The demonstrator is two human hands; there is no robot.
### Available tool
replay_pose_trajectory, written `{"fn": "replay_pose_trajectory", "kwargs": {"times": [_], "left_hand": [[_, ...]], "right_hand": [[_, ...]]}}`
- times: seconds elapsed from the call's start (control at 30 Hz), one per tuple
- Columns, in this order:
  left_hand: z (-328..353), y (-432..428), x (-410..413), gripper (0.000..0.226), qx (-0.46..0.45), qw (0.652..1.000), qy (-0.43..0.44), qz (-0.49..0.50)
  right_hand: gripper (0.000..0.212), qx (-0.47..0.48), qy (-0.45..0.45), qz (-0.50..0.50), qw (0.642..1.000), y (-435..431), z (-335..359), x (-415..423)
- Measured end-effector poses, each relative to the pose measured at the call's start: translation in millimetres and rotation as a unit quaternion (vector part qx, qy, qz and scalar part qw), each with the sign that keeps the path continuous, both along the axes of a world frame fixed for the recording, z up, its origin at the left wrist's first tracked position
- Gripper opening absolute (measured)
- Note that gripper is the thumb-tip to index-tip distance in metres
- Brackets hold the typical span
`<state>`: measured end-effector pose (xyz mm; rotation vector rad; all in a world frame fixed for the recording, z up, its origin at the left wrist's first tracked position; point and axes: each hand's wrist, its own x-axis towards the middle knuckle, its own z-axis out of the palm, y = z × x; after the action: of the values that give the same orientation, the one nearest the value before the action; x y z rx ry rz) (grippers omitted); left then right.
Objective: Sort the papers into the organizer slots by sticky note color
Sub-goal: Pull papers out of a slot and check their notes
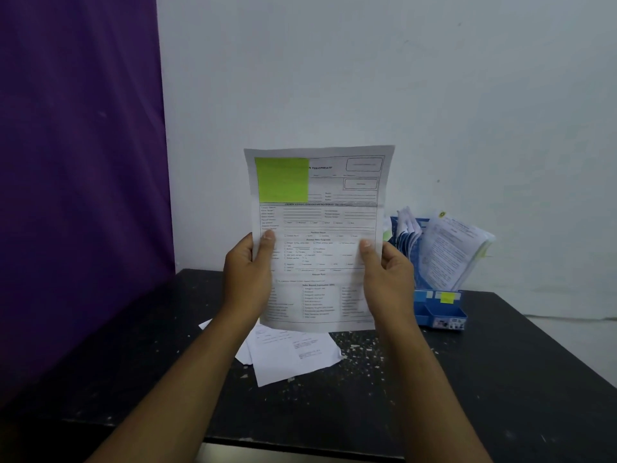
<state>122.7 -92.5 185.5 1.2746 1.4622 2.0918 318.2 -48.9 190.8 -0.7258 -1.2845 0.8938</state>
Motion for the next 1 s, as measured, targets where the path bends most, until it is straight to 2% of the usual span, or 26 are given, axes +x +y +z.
{"fn": "replay_pose_trajectory", "kwargs": {"times": [0.2, 0.37, 0.43, 0.5, 0.53, 0.6, 0.63, 0.73, 0.9, 1.0], "left_hand": [[-2.2, -2.2, -3.2, 0.029, -0.011, 1.000, 0.016, 0.011], [3.6, -1.2, -7.7, 0.012, 0.005, 1.000, 0.016, -0.004], [12.7, -0.5, -8.1, 0.023, -0.002, 0.999, 0.039, 0.006], [23.3, 1.6, -7.6, 0.014, -0.024, 0.997, 0.077, -0.012], [26.2, 4.8, -7.9, 0.016, -0.034, 0.994, 0.101, -0.026], [34.5, 9.1, 2.4, 0.042, -0.070, 0.987, 0.134, -0.049], [36.8, 10.7, 6.0, 0.047, -0.087, 0.985, 0.133, -0.062], [40.7, 28.8, 22.8, 0.057, -0.115, 0.979, 0.139, -0.097], [33.9, 55.1, 43.6, 0.062, -0.140, 0.968, 0.140, -0.152], [33.2, 64.8, 50.2, 0.065, -0.154, 0.969, 0.124, -0.147]], "right_hand": [[0.013, 0.003, -0.013, -0.007, 1.000, 1.7, -2.5, 1.4], [0.011, -0.001, -0.027, -0.027, 0.999, 4.9, -9.8, 13.6], [0.012, -0.005, -0.036, -0.026, 0.999, 7.7, -16.2, 26.0], [0.011, -0.025, -0.053, -0.029, 0.998, 12.8, -26.0, 40.2], [0.009, -0.037, -0.060, -0.033, 0.997, 15.8, -31.9, 46.9], [0.006, -0.053, -0.072, -0.047, 0.995, 22.8, -44.6, 58.5], [0.007, -0.057, -0.087, -0.062, 0.993, 25.6, -50.5, 60.5], [0.029, -0.074, -0.153, -0.123, 0.978, 33.3, -64.2, 69.2], [0.060, -0.078, -0.162, -0.187, 0.966, 45.6, -84.2, 79.5], [0.072, -0.080, -0.205, -0.270, 0.937, 44.8, -86.6, 83.9]]}}
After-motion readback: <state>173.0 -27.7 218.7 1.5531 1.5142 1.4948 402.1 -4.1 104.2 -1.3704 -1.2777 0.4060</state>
